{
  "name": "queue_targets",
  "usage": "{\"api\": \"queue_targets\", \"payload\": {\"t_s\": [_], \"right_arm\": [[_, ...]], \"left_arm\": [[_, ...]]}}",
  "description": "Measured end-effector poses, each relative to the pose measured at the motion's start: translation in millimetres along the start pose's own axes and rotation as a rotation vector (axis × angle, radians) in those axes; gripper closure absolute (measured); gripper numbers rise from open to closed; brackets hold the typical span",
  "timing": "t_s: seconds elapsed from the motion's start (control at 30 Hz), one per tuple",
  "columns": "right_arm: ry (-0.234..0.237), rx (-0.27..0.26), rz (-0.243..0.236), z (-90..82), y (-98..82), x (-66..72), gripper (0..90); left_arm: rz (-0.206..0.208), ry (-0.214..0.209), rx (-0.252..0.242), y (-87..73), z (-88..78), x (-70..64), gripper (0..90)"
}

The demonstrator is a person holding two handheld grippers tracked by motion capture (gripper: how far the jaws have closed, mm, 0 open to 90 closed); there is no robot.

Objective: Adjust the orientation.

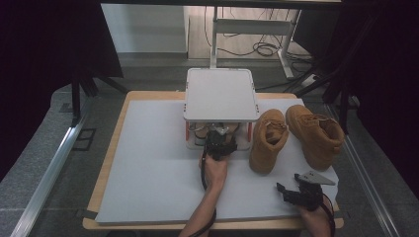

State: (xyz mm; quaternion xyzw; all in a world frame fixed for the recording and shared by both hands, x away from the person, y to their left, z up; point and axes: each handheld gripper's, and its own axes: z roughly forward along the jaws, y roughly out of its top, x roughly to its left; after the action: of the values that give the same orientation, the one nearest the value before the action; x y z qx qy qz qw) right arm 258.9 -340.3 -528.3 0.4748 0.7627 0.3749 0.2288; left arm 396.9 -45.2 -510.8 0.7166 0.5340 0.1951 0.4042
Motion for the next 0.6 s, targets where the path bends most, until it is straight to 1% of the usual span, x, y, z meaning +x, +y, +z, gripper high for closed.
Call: {"api": "queue_targets", "payload": {"t_s": [0.07,0.17,0.3,0.53,0.6], "right_arm": [[0.000,0.001,-0.002,-0.1,0.0,-0.2,18.5],[0.001,0.001,-0.001,-0.2,0.0,-0.2,18.6],[0.001,0.001,-0.002,-0.1,0.0,-0.2,18.6],[0.000,0.002,-0.001,-0.1,0.0,0.0,18.6],[0.000,0.001,-0.001,-0.1,0.0,0.1,18.6]], "left_arm": [[-0.005,-0.002,0.002,-0.3,-0.1,0.0,36.9],[-0.012,-0.020,0.010,-1.5,-1.3,1.1,35.1],[-0.020,-0.027,0.011,-4.7,-7.1,1.4,33.2],[0.026,-0.033,0.007,-10.1,-22.3,1.7,32.8],[0.034,-0.037,0.005,-12.4,-27.3,2.5,34.3]]}}
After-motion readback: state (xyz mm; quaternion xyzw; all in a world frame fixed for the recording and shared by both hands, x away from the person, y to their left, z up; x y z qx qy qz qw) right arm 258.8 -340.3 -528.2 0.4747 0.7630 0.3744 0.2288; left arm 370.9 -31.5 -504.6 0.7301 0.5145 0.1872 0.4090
